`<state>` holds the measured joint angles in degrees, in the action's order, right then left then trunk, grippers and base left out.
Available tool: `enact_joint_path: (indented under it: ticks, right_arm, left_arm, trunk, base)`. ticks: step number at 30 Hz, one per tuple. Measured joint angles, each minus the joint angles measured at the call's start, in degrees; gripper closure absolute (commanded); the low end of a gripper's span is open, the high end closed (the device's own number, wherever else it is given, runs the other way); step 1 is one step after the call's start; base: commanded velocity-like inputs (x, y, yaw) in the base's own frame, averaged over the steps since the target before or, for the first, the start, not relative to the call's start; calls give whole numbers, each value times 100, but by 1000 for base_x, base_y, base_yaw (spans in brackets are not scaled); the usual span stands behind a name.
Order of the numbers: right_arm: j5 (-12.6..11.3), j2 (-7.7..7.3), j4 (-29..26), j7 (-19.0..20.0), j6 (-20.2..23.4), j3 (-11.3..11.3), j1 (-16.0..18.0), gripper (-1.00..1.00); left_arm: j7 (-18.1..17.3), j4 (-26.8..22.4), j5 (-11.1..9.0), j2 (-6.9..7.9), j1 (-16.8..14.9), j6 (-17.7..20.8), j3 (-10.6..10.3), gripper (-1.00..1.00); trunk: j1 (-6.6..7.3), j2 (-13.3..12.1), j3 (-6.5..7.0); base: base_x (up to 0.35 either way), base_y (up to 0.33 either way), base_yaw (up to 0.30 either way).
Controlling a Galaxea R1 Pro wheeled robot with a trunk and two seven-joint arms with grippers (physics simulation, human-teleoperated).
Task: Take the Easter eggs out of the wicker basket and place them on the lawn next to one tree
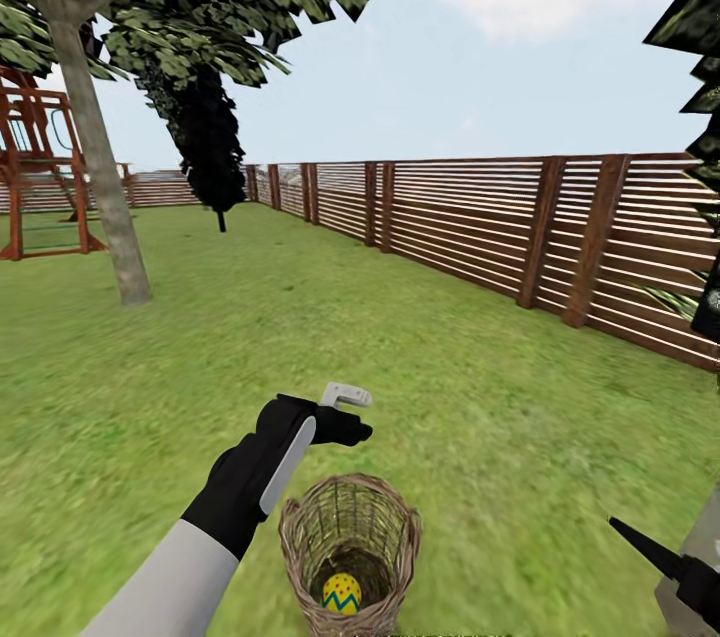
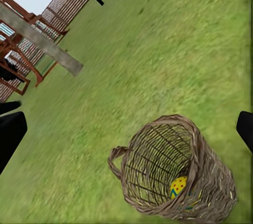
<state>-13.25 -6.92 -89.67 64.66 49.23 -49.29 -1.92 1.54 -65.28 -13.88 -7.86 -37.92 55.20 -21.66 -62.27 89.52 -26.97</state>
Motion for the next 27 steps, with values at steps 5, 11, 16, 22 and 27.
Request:
enact_joint_path:
  ticks: [5, 11, 16, 22, 27]
  right_arm:
    - [1, 0, 2, -9, 9, 0, 0, -100]
    - [5, -1, 4, -10, 11, 0, 0, -100]
    - [0, 7, 0, -11, 8, -2, 0, -100]
    - [-3, 36, -2, -9, 4, -6, 0, -100]
    - [-16, 43, -4, -9, 3, -7, 0, -100]
  left_arm:
    - [1, 0, 0, -3, 0, 3, 4, -100]
    - [-1, 6, -1, -4, 0, 14, 6, -100]
    - [-2, 13, 0, -4, -1, 21, 33, -100]
    - [-3, 7, -9, -1, -2, 19, 51, -100]
    - [-3, 8, -3, 2, -1, 15, 49, -100]
  trunk:
    - [0, 0, -39]
    - [2, 0, -85]
    - [2, 0, -124]
    - [1, 0, -163]
    - [0, 0, -168]
  base:
    - [8, 6, -144]
    - [157, 137, -144]
    - [211, 209, -143]
    - [97, 127, -99]
    - [9, 13, -12]
